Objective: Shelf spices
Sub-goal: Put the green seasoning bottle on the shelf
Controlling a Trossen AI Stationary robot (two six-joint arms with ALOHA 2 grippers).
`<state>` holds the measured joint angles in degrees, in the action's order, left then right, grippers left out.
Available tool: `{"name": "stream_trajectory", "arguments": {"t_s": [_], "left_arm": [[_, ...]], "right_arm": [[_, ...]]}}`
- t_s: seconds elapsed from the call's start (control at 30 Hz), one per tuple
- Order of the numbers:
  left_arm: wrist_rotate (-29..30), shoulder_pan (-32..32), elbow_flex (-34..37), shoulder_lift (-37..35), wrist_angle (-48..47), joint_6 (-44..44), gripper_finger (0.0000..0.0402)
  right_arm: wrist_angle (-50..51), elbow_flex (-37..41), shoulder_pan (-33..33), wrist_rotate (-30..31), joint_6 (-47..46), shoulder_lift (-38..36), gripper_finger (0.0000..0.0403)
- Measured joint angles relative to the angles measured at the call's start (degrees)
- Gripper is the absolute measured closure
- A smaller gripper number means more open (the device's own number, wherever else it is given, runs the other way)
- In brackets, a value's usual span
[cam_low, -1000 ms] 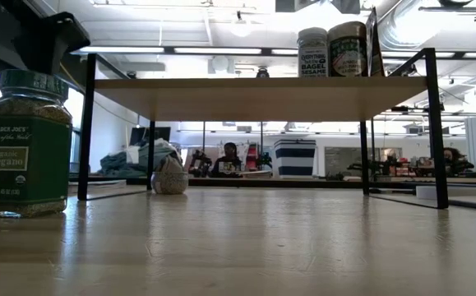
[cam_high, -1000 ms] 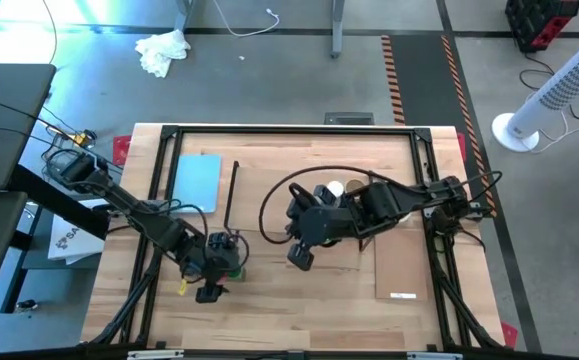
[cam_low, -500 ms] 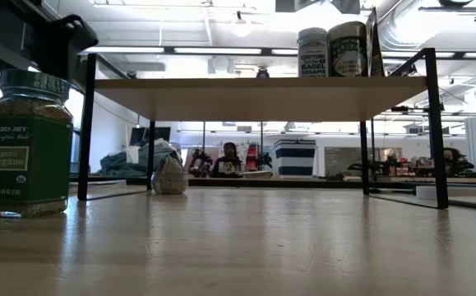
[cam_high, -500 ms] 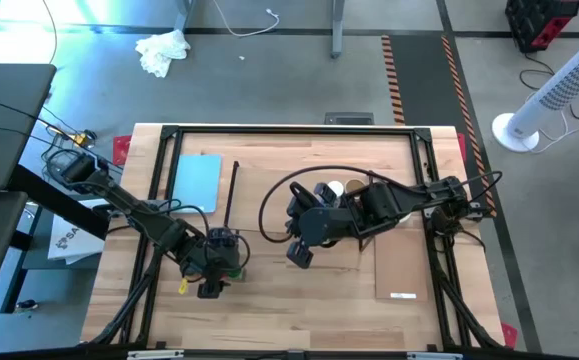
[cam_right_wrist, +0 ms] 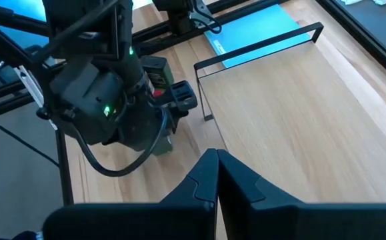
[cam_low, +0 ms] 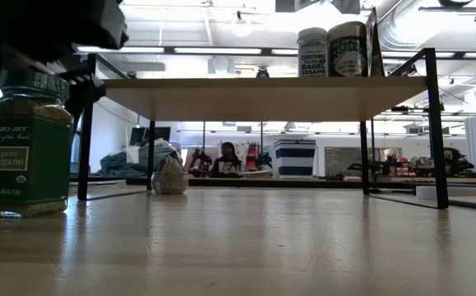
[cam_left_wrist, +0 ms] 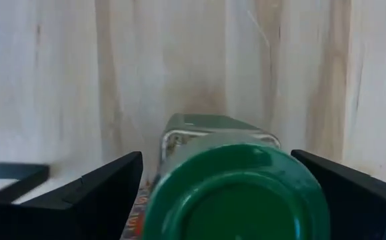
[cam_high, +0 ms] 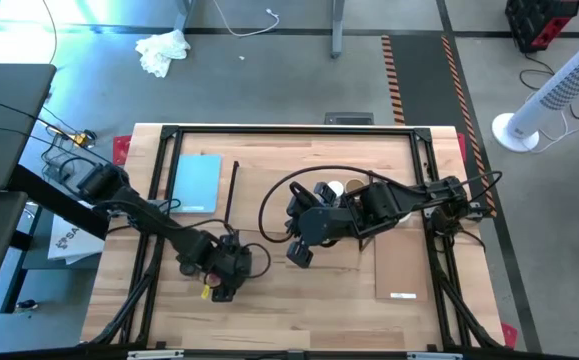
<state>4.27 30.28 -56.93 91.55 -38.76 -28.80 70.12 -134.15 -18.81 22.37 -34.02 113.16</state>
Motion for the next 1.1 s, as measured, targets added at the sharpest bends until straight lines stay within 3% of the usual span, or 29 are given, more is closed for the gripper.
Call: {"name": "stream_trajectory", "arguments": {"t_s": [0.13, 0.33, 0.63, 0.83, 0.97, 1.1], "left_arm": [[-0.72, 0.0, 0.02, 0.17, 1.12, -1.43, 0.0068], [-2.14, -0.75, -0.27, -0.96, -0.25, -2.01, 0.0216], [-1.77, -1.44, -6.7, -12.35, -7.17, -1.04, 0.0217], [5.7, -1.77, -14.35, -21.3, -8.02, 0.11, 0.0217], [12.94, -5.35, -21.62, -21.72, -9.9, 5.72, 0.0217], [11.03, -14.11, -29.06, -17.02, -14.47, 11.56, 0.0217]], "right_arm": [[-0.01, 0.0, 0.0, 0.0, 0.0, 0.0, 0.0403], [-0.01, 0.0, 0.02, -0.04, 0.0, 0.0, 0.0403], [0.89, -0.89, -1.1, -2.56, 4.8, -0.71, 0.0403], [2.18, -0.87, -1.55, 0.6, 4.53, -3.39, 0.0403], [3.6, -0.9, -1.9, 5.07, 4.07, -6.05, 0.0403], [4.25, -0.9, -1.86, 7.81, 3.14, -7.94, 0.0403]]}}
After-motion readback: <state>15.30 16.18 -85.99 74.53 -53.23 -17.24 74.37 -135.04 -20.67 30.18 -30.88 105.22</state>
